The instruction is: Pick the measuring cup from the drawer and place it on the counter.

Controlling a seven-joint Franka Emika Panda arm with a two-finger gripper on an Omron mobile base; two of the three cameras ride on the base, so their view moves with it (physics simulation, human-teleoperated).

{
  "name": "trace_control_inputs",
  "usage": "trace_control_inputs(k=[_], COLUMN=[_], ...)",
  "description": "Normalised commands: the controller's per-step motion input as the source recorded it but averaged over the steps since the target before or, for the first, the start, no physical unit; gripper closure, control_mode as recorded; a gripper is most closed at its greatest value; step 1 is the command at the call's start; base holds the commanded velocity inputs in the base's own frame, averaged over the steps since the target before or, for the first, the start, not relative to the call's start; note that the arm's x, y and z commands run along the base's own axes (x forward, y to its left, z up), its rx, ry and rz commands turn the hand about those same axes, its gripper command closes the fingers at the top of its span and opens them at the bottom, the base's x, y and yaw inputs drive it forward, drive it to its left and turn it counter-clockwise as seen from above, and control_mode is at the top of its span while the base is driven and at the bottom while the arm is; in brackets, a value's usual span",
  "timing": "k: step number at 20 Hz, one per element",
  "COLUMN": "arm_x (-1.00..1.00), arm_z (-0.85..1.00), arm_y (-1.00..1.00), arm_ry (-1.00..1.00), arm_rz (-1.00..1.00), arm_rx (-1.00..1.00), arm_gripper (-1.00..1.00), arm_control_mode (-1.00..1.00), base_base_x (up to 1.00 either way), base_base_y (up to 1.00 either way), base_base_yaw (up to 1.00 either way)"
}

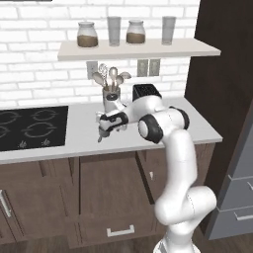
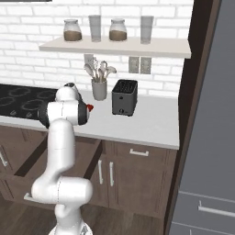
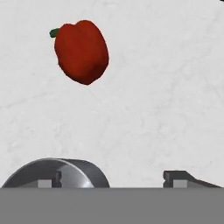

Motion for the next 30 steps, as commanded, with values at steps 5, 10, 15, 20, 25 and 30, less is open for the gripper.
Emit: trace_control_inputs(k=[5,10,15,20,25,30], arm_x=[-0.63,-0.87,-1.00,-1.00,-1.00,-0.87], arm_z=[0.73,0.74,0.45,0.66,0.82,0.59], arm_y=[-0.37,-0.36,-0.22,-0.19,-0.37,-0.49], arm_ry=[-0.06,-0.03,-0.04,-0.17,-0.23,-0.19], arm_rz=[-0.10,-0.05,0.00,0.00,0.00,0.00], arm_rx=[0.04,0.04,0.01,0.00,0.01,0.11], arm_gripper=[-1.00,-1.00,-1.00,-1.00,-1.00,-1.00], arm_control_mode=[-1.00,-1.00,-1.00,-1.00,-1.00,-1.00], base_base_x=[0.00,0.00,0.00,0.00,0.00,0.00], base_base_y=[0.00,0.00,0.00,0.00,0.00,0.00], base_base_yaw=[0.00,0.00,0.00,0.00,0.00,0.00])
